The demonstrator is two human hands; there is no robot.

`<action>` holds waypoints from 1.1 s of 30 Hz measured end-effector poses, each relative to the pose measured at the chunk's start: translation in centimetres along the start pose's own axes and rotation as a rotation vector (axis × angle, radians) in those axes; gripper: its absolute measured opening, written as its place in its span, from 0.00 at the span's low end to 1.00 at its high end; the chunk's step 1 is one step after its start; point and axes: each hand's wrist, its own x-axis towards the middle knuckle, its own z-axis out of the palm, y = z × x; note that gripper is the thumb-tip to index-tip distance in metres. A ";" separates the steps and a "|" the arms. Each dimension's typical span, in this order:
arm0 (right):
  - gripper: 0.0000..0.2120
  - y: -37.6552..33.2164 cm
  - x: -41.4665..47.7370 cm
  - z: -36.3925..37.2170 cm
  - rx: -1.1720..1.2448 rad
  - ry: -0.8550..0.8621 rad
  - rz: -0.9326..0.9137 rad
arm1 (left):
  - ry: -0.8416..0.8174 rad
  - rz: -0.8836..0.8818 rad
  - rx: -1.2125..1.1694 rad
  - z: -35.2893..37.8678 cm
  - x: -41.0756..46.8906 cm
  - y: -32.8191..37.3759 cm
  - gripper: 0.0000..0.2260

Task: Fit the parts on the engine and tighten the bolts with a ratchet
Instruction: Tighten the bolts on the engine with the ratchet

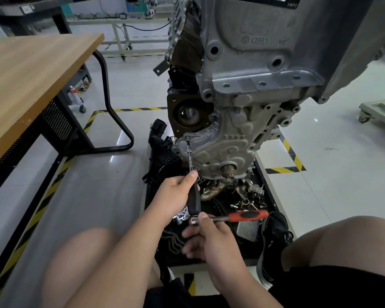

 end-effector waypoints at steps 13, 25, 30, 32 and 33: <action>0.16 -0.1 0.0 0.2 0.246 -0.097 0.032 | -0.097 -0.019 -0.089 0.0 -0.5 0.0 0.24; 0.21 0.5 0.5 -0.6 -0.973 0.206 -0.531 | -0.011 -0.014 -0.026 0.1 -0.3 -0.1 0.29; 0.14 0.3 0.5 -0.2 -0.368 0.064 -0.261 | -0.012 -0.056 -0.030 -0.2 -0.8 0.5 0.29; 0.12 0.1 0.3 0.0 -0.133 0.015 -0.137 | -0.052 -0.065 -0.090 -0.3 -0.8 0.6 0.25; 0.14 -0.1 0.3 0.0 -0.029 -0.016 -0.082 | -0.073 -0.070 -0.115 -0.5 -0.8 0.6 0.24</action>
